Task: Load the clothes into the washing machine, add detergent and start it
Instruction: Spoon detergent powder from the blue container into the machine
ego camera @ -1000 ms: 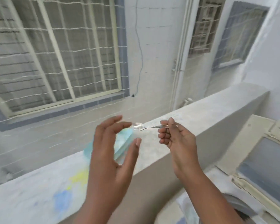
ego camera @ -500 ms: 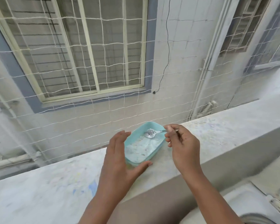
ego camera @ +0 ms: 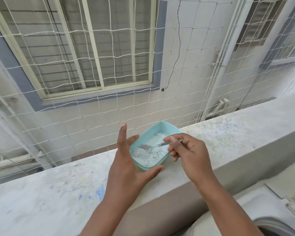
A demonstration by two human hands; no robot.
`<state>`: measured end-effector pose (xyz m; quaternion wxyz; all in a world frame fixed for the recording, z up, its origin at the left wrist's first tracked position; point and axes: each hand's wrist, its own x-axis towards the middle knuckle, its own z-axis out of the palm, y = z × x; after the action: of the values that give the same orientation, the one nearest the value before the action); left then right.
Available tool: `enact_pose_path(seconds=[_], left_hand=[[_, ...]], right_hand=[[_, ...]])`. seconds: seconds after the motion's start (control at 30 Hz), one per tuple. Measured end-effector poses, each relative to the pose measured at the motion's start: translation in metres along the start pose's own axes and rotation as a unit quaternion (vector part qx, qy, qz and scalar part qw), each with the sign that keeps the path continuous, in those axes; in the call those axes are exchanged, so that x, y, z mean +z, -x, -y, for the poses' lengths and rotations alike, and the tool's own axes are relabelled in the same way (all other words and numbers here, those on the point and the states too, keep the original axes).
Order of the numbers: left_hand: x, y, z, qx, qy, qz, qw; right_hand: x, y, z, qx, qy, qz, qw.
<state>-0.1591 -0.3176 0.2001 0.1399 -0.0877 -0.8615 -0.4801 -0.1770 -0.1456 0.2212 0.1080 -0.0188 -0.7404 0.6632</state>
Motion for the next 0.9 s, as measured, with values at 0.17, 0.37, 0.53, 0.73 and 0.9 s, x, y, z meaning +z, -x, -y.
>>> enact_pose_path(seconds=[0.17,0.37,0.53,0.73,0.9], left_hand=[[0.001,0.000,0.002,0.002,-0.014,0.005,1.000],[0.002,0.000,0.004,-0.004,-0.016,0.019,1.000],[0.002,0.002,0.002,-0.005,-0.006,0.023,1.000],[0.001,0.005,-0.001,-0.001,-0.026,0.024,0.999],[0.001,0.004,-0.002,-0.004,-0.022,0.024,0.999]], right_hand=[[0.001,0.005,0.009,0.040,-0.016,0.028,0.999],[0.009,0.011,0.011,0.080,-0.091,-0.030,0.992],[0.012,0.014,0.011,0.105,-0.135,-0.060,0.983],[0.006,0.014,0.011,0.113,-0.178,-0.087,0.974],[-0.001,0.014,0.009,0.101,-0.167,-0.108,0.975]])
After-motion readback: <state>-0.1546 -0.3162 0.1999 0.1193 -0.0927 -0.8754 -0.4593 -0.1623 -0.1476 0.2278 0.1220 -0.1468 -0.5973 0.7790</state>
